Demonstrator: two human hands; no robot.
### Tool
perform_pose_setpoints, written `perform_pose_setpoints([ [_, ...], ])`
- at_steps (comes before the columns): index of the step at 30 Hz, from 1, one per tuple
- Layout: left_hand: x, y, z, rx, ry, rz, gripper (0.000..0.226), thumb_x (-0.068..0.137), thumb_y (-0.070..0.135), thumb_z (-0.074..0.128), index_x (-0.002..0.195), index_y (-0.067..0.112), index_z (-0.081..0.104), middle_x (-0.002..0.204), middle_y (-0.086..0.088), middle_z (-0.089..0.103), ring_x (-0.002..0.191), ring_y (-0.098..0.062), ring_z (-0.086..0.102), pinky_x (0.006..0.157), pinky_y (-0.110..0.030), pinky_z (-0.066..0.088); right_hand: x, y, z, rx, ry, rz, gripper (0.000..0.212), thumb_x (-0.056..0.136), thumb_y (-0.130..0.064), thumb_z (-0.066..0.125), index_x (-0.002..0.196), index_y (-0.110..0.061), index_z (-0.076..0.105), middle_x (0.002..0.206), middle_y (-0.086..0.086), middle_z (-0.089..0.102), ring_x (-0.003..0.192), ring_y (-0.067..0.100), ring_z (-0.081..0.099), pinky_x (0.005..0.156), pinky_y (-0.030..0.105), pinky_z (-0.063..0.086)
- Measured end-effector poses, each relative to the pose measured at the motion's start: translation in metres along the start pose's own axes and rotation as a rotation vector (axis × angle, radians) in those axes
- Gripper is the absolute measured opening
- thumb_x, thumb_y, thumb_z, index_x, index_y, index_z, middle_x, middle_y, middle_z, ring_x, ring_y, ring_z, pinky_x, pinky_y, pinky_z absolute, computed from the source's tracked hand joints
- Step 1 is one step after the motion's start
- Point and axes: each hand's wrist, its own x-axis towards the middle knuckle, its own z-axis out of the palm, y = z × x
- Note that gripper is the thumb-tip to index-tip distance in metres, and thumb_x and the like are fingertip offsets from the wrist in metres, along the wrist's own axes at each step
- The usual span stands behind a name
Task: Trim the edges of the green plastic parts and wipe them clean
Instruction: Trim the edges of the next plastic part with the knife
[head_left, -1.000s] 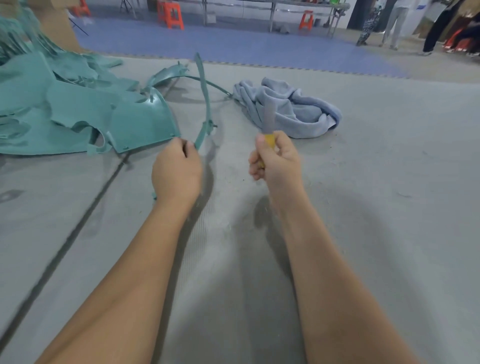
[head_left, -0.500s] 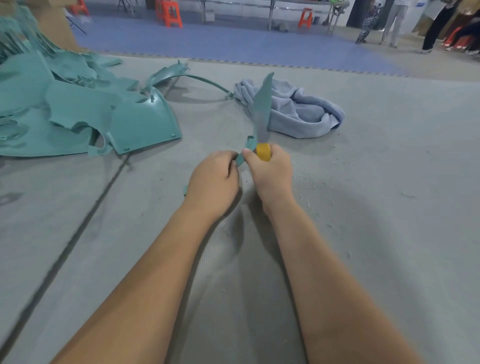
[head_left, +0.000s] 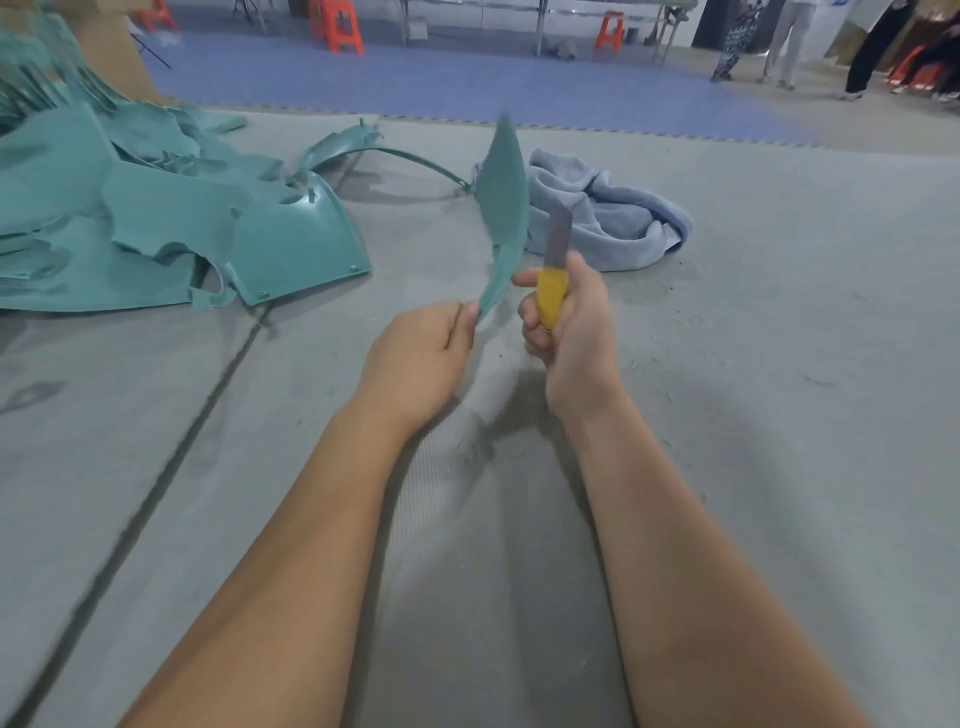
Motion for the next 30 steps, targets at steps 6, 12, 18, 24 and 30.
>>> perform_pose_setpoints([
  [6, 0.003, -0.010, -0.001, -0.460, 0.092, -0.277, 0.046, 0.102, 0.035, 0.038, 0.060, 0.019, 0.048, 0.055, 0.005, 0.047, 0.053, -0.014, 0.042, 0.058, -0.031, 0.034, -0.005, 0.008, 0.004, -0.348, -0.106, 0.022, 0.038, 0.098, -0.039, 0.049, 0.067, -0.022, 0.063, 0.055, -0.011, 0.046, 0.049, 0.005, 0.036, 0.050, 0.018, 0.030],
  [12, 0.006, -0.015, -0.002, -0.792, 0.127, -0.437, 0.072, 0.103, 0.052, 0.013, 0.061, 0.013, 0.057, 0.042, 0.005, 0.044, 0.038, -0.008, 0.036, 0.048, -0.027, 0.028, -0.010, 0.010, 0.003, -0.474, -0.189, -0.085, 0.029, 0.097, -0.033, 0.056, 0.071, -0.019, 0.055, 0.052, -0.008, 0.058, 0.042, 0.006, 0.042, 0.044, 0.017, 0.036],
  [18, 0.006, -0.016, 0.000, -0.833, 0.064, -0.426, 0.081, 0.101, 0.055, 0.007, 0.062, 0.010, 0.061, 0.045, 0.002, 0.051, 0.038, -0.007, 0.036, 0.041, -0.019, 0.028, -0.014, 0.009, 0.006, -0.501, -0.321, -0.100, 0.030, 0.096, -0.029, 0.060, 0.070, -0.015, 0.064, 0.048, -0.006, 0.043, 0.046, 0.006, 0.036, 0.048, 0.016, 0.032],
  [24, 0.006, -0.016, 0.001, -0.797, -0.012, -0.401, 0.083, 0.099, 0.060, 0.003, 0.066, 0.006, 0.057, 0.044, 0.004, 0.046, 0.038, -0.007, 0.034, 0.046, -0.025, 0.028, -0.015, 0.008, 0.007, -0.587, -0.322, -0.105, 0.036, 0.096, -0.027, 0.060, 0.061, -0.019, 0.059, 0.052, 0.000, 0.044, 0.050, 0.011, 0.036, 0.054, 0.026, 0.032],
  [30, 0.003, -0.018, -0.003, -0.769, -0.106, -0.380, 0.087, 0.090, 0.070, 0.003, 0.056, 0.012, 0.058, 0.041, 0.000, 0.037, 0.038, -0.010, 0.028, 0.050, -0.030, 0.022, -0.007, 0.011, 0.003, -0.501, -0.126, -0.100, 0.037, 0.097, -0.032, 0.058, 0.061, -0.020, 0.058, 0.044, -0.012, 0.042, 0.045, 0.007, 0.035, 0.052, 0.024, 0.030],
])
